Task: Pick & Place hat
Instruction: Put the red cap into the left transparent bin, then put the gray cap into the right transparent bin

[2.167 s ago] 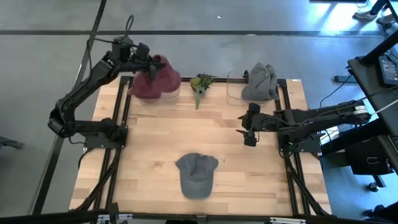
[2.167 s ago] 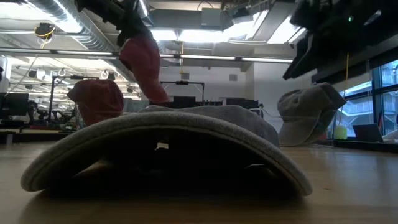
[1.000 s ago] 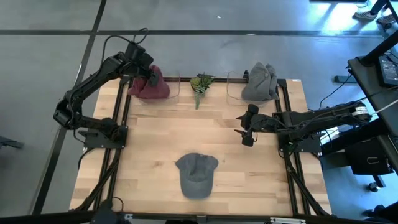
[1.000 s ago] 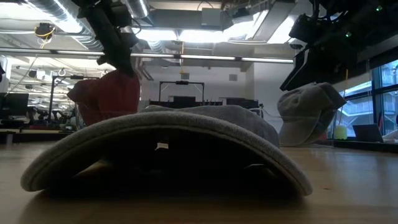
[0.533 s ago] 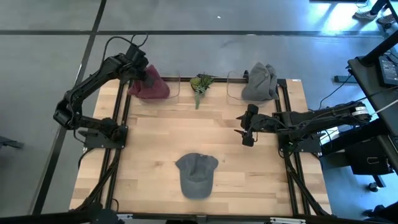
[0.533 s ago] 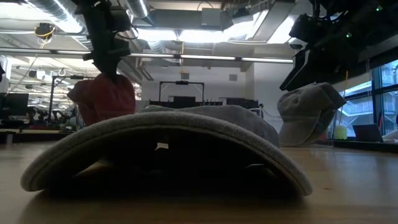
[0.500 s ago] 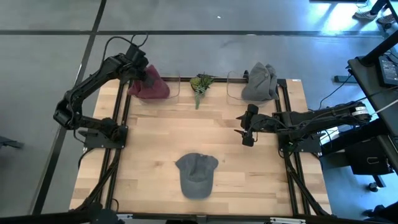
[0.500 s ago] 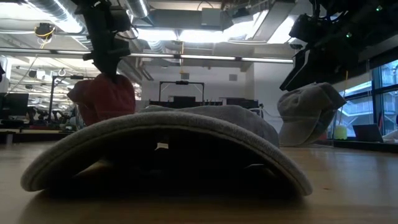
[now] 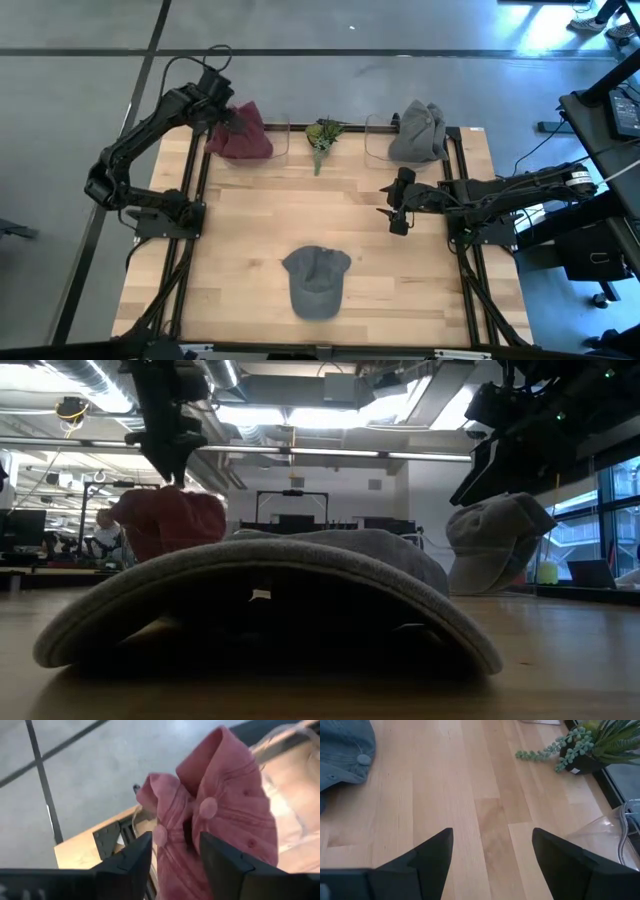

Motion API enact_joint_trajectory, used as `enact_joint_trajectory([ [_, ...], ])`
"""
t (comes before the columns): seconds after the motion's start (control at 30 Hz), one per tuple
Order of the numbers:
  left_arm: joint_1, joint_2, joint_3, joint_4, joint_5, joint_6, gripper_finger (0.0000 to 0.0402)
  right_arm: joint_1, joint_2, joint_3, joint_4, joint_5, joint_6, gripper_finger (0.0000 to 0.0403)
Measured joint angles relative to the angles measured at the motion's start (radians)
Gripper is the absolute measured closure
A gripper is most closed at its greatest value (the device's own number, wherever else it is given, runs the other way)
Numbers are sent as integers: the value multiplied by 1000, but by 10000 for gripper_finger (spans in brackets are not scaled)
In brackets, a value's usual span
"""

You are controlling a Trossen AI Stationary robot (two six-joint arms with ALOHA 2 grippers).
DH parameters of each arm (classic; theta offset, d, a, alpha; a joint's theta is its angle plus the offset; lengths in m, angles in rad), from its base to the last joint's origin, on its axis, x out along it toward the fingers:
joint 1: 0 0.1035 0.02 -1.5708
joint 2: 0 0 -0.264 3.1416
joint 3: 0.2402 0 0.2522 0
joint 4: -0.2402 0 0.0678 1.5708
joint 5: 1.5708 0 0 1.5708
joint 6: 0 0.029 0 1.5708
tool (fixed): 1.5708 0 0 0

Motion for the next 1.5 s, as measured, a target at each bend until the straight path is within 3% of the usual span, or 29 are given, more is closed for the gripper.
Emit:
enact_joint_trajectory([
  [0.27, -19, -83, 68, 11, 26, -11, 204, 0, 0, 0, 0, 0, 0, 131],
  [0.43, -132, -151, 68, 32, 219, -8, 203, 0, 0, 0, 0, 0, 0, 131],
  [0.57, -310, -164, 68, 38, 350, 3, 207, 0, 0, 0, 9, -3, 12, 131],
  [0.77, -654, -126, -20, 249, 300, -48, 204, 0, 0, 0, 39, -94, 33, 131],
  [1.0, -920, -58, -164, 477, 302, -127, 207, 0, 0, 0, 78, -186, 109, 131],
  [1.23, -1087, 70, -265, 717, 302, -184, 204, 3, 4, 0, 87, -184, 132, 131],
  [1.5, -1152, 269, -273, 756, 260, -242, 208, 3, 5, 0, 107, -182, 133, 131],
])
